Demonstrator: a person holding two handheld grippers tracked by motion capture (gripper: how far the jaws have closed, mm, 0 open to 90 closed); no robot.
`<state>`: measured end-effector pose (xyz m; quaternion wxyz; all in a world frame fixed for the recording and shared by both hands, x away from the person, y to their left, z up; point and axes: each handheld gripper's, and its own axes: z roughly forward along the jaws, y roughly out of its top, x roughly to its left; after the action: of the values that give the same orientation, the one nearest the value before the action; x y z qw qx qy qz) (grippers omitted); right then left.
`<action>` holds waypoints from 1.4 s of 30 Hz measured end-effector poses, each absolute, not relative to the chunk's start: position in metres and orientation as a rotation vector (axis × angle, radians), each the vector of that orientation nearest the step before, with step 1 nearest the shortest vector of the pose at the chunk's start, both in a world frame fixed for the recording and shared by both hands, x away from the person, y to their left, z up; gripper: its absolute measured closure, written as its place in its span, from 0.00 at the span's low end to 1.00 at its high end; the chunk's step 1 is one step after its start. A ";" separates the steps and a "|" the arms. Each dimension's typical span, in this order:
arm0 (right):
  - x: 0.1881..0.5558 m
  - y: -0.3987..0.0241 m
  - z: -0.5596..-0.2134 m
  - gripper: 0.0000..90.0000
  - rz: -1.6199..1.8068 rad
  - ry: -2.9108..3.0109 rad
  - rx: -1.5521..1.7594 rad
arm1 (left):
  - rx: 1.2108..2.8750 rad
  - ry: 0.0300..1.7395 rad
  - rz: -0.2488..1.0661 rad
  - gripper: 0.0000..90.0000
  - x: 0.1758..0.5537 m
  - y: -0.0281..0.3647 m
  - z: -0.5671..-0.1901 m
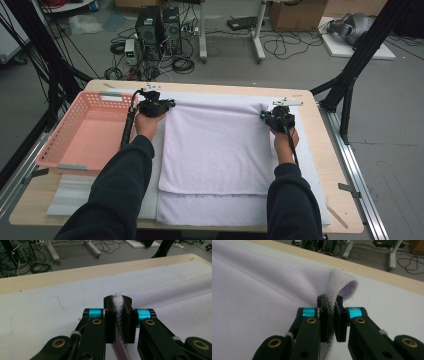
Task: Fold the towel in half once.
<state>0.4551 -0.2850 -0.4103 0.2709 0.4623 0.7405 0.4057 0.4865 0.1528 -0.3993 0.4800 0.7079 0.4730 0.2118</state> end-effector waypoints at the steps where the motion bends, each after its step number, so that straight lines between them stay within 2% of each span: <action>1: 0.457 -0.284 -0.409 0.95 1.093 1.989 1.247 | 1.725 1.151 0.522 0.92 0.486 0.153 -0.399; 3: 0.460 -0.281 -0.408 0.94 1.076 1.988 1.254 | 1.751 1.156 0.518 0.91 0.485 0.151 -0.403; 4: 0.462 -0.279 -0.409 0.92 1.065 1.989 1.255 | 1.756 1.165 0.514 0.86 0.483 0.150 -0.406; 5: 0.462 -0.277 -0.411 0.87 1.055 1.983 1.271 | 1.747 1.191 0.493 0.76 0.481 0.149 -0.410; 7: 0.463 -0.275 -0.417 0.66 1.034 1.976 1.321 | 1.754 1.208 0.479 0.58 0.477 0.149 -0.413; 9: 0.460 -0.277 -0.420 0.62 1.042 1.955 1.361 | 1.758 1.200 0.472 0.47 0.469 0.149 -0.415; 12: 0.451 -0.281 -0.420 0.58 1.070 1.932 1.377 | 1.752 1.189 0.451 0.44 0.459 0.151 -0.416; 18: 0.427 -0.291 -0.415 0.61 1.114 1.961 1.395 | 1.755 1.128 0.412 0.42 0.434 0.151 -0.412; 20: 0.417 -0.293 -0.414 0.61 1.123 1.980 1.394 | 1.739 1.104 0.442 0.44 0.423 0.151 -0.411; 31: 0.357 -0.305 -0.412 0.63 1.154 2.082 1.301 | 1.730 1.038 0.413 0.45 0.373 0.153 -0.419; 38: 0.311 -0.313 -0.423 0.54 1.241 2.068 1.255 | 1.720 0.926 0.386 0.40 0.331 0.160 -0.422; 42: 0.288 -0.317 -0.426 0.50 1.246 2.058 1.244 | 1.715 0.935 0.383 0.38 0.314 0.169 -0.427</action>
<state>0.2877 -0.3173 -0.4264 0.2149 0.4487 0.7421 0.4492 0.3141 0.1688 -0.4274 0.5444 0.7227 0.3941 0.1614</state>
